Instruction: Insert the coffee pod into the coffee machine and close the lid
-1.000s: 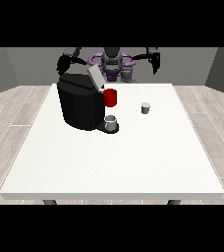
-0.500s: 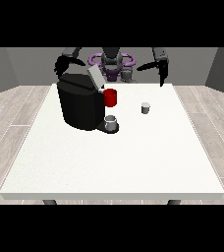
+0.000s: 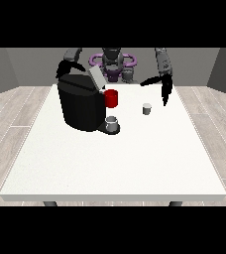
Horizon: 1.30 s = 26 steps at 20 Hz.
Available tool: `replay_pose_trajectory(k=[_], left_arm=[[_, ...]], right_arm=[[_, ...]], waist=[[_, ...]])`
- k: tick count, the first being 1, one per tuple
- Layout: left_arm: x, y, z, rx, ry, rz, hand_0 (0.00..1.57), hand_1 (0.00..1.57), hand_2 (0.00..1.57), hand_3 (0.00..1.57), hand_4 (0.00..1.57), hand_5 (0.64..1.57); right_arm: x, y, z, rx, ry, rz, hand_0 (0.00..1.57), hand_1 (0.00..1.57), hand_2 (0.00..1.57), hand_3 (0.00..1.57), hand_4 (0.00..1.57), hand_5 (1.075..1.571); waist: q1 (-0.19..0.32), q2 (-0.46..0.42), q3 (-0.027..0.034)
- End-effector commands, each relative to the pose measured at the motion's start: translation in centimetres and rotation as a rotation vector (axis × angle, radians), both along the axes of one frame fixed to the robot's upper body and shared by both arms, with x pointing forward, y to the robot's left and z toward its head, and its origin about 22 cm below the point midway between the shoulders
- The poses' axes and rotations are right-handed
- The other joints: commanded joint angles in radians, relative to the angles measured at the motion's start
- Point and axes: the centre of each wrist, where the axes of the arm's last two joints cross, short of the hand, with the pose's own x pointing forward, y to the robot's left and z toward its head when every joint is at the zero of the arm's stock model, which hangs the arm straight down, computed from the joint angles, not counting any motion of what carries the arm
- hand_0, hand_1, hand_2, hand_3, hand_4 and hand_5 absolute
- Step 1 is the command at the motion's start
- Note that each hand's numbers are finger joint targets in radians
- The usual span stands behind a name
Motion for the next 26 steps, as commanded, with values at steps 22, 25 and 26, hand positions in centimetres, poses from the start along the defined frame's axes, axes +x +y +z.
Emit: replay_pose_trajectory(k=[22,25,26], left_arm=[[3.1,-0.2,-3.0,0.367,0.177,-0.006,0.63,0.63,0.76,0.49,0.00,1.571],[3.3,0.7,-2.5,0.423,0.179,0.000,0.57,0.57,0.70,0.41,0.00,1.571],[3.1,0.6,-3.4,0.440,0.161,0.025,0.54,0.54,0.69,0.44,0.00,1.571]], right_arm=[[2.4,1.5,-0.7,-0.038,0.088,-0.003,0.00,0.00,0.00,0.00,0.45,1.571],[2.8,-0.4,-0.2,-0.035,0.070,0.002,0.00,0.00,0.00,0.00,0.52,1.571],[2.0,2.0,-0.4,-0.043,0.064,0.025,0.00,0.00,0.00,0.00,0.52,1.571]], waist=[[-0.023,0.026,-0.0001],[-0.036,0.039,0.0000],[-0.052,0.051,-0.0003]])
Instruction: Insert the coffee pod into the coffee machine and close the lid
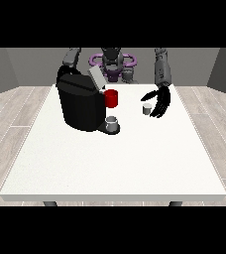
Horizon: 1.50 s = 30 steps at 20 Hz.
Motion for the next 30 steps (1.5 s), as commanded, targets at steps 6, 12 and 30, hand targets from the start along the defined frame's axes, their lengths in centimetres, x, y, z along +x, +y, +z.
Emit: replay_pose_trajectory(k=[6,12,30], left_arm=[[0.2,-2.1,-1.7,0.120,-0.104,-0.001,0.72,0.72,0.85,0.62,0.15,1.571],[0.9,0.7,0.1,0.183,-0.123,0.031,0.84,0.84,0.97,0.75,0.38,1.571],[4.6,-3.4,4.8,0.207,-0.231,-0.178,1.39,1.39,1.41,1.35,0.58,1.571]], right_arm=[[0.6,-2.0,0.8,0.013,-0.017,0.007,0.00,0.00,0.00,0.00,0.51,1.571],[-1.7,0.7,-2.0,0.022,-0.011,0.000,0.00,0.00,0.00,0.00,0.52,1.571],[-0.1,-0.7,-3.1,0.046,0.021,0.005,0.00,0.00,0.00,0.00,0.47,1.571]], waist=[[-0.012,0.023,0.0000],[-0.022,0.006,0.0000],[-0.002,-0.033,0.0004]])
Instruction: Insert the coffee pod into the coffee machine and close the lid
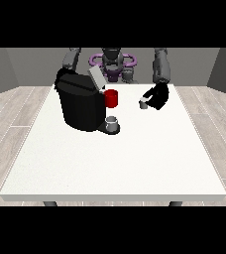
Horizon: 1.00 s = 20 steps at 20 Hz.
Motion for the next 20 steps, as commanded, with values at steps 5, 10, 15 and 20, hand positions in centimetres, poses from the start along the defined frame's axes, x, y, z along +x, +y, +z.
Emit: replay_pose_trajectory(k=[5,10,15,20], left_arm=[[1.7,-1.5,3.5,-0.011,-0.009,-0.094,1.26,1.26,1.32,1.30,0.53,1.571],[3.8,-4.2,8.9,0.001,-0.074,-0.148,1.25,1.25,1.33,1.29,0.56,1.571],[3.4,-2.0,8.1,-0.025,-0.012,-0.131,1.25,1.25,1.33,1.29,0.56,1.571],[5.0,-3.8,14.8,-0.008,-0.136,-0.117,1.07,1.07,1.22,1.23,0.52,1.571]], right_arm=[[-1.0,0.2,-1.8,0.001,0.054,0.017,0.00,0.00,0.00,0.00,0.47,1.571],[0.4,-0.2,-1.6,0.019,0.019,0.017,0.00,0.00,0.00,0.00,0.48,1.571],[0.8,-0.1,1.2,0.025,0.017,0.035,0.00,0.00,0.00,0.00,0.50,1.571],[1.0,-0.3,0.6,-0.021,-0.010,0.021,0.00,0.00,0.00,0.00,0.49,1.571]], waist=[[-0.009,-0.079,-0.0005],[-0.005,-0.056,0.0000],[-0.040,-0.076,-0.0005],[-0.072,-0.032,0.0000]])
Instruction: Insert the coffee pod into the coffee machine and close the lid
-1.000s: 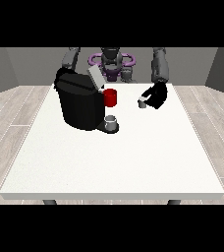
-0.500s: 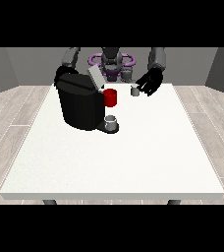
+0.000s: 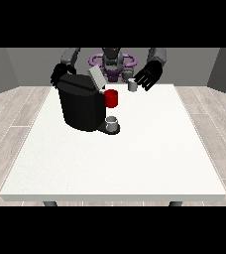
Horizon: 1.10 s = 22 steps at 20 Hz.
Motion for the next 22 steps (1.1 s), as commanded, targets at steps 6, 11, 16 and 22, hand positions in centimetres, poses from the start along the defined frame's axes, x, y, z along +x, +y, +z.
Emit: replay_pose_trajectory(k=[6,11,16,22], left_arm=[[1.6,-2.3,7.2,-0.047,-0.080,0.043,1.24,1.24,1.26,1.20,0.48,1.571],[1.6,-0.6,10.4,-0.051,-0.143,0.051,1.28,1.28,1.34,1.28,0.52,1.571],[1.8,-1.3,9.8,-0.024,-0.150,0.068,1.26,1.26,1.30,1.24,0.49,1.571],[1.7,-1.2,9.4,-0.016,-0.112,0.040,1.29,1.29,1.32,1.22,0.50,1.571]], right_arm=[[2.0,0.7,2.9,-0.002,-0.073,0.009,0.00,0.00,0.00,0.00,0.50,1.571],[1.5,0.6,3.3,-0.045,-0.093,0.048,0.00,0.00,0.00,0.00,0.48,1.571],[1.8,1.4,4.3,-0.035,-0.097,0.021,0.00,0.00,0.00,0.00,0.52,1.571],[0.5,-1.3,1.4,-0.003,-0.084,0.012,0.00,0.00,0.00,0.00,0.53,1.571]], waist=[[-0.045,0.060,0.0004],[-0.114,0.102,0.0002],[-0.110,0.115,0.0001],[-0.092,0.118,0.0007]])
